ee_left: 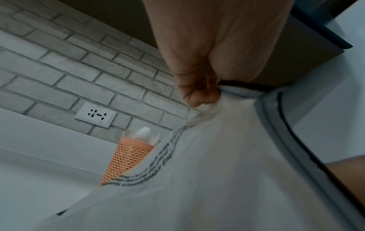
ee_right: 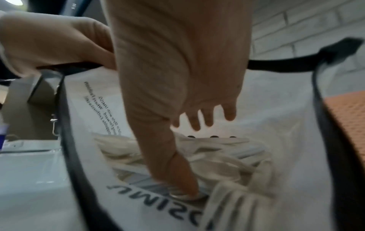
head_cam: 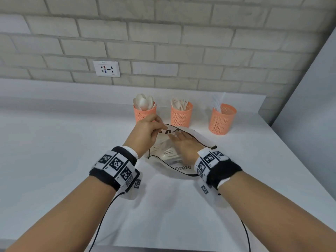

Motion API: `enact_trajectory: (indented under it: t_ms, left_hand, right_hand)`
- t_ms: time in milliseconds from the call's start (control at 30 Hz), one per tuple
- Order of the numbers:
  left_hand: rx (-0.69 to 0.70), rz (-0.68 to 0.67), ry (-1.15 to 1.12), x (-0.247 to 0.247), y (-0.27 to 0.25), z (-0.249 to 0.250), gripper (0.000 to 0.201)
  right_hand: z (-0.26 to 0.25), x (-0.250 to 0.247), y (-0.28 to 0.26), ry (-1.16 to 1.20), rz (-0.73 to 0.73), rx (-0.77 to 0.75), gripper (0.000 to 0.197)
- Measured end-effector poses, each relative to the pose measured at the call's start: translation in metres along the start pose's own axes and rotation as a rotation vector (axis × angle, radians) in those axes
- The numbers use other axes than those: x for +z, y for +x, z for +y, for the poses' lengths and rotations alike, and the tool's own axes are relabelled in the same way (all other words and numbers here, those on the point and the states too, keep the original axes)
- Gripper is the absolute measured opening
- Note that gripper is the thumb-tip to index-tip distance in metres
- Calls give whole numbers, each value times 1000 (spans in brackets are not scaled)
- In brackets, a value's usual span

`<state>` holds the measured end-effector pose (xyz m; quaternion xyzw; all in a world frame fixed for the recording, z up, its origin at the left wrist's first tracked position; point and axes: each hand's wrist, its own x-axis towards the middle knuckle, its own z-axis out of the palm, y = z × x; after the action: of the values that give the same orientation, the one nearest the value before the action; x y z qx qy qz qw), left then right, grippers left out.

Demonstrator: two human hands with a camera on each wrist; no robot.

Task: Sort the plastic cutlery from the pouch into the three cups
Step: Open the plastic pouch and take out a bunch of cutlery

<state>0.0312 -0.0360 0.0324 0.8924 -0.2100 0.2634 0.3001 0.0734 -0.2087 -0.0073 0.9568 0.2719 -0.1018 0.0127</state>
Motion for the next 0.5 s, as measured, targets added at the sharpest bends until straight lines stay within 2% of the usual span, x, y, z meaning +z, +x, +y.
enact_trajectory:
  t_ms: [100,167,200,300,400,500]
  left_hand:
    - [0,-13,24,-1,-2,-1,27]
    - [4,-19,25,-1,-4,-3,27]
    - [6,-24,23,-2,-5,-4,27]
    - [-2,-28,20,-2,-9,-10,27]
    - [-26,-38,27,-4,-12,-15,29]
    - [-29,-40,30,-7,-13,-18,30]
  right_hand:
    - [-3,3,18,-84,-60,-33,117]
    - [-5,2,26,-90,-28,-41,119]
    - [-5,2,28,-79,3,-52,113]
    - [-9,8,30,-46,78,-68,80]
    - [-13,14,28,10,104,-79,76]
    - [-11,9,27,202,175,-66,75]
